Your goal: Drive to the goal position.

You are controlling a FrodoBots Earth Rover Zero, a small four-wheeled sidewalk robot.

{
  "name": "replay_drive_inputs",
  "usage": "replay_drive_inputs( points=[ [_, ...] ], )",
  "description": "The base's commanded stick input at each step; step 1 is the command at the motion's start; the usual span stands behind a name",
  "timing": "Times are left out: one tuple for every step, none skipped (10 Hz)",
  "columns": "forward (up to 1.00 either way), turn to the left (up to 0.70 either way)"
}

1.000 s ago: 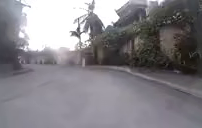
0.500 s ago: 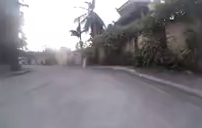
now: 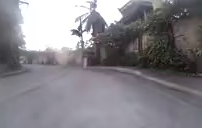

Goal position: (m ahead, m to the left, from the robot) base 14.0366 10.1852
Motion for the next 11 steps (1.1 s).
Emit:
replay_drive_inputs(
  points=[
    [1.00, 0.40],
    [1.00, 0.40],
    [1.00, 0.24],
    [1.00, 0.04],
    [1.00, 0.00],
    [1.00, 0.00],
    [1.00, 0.00],
    [1.00, 0.00],
    [1.00, 0.00],
    [1.00, 0.00],
    [1.00, 0.00]
  ],
)
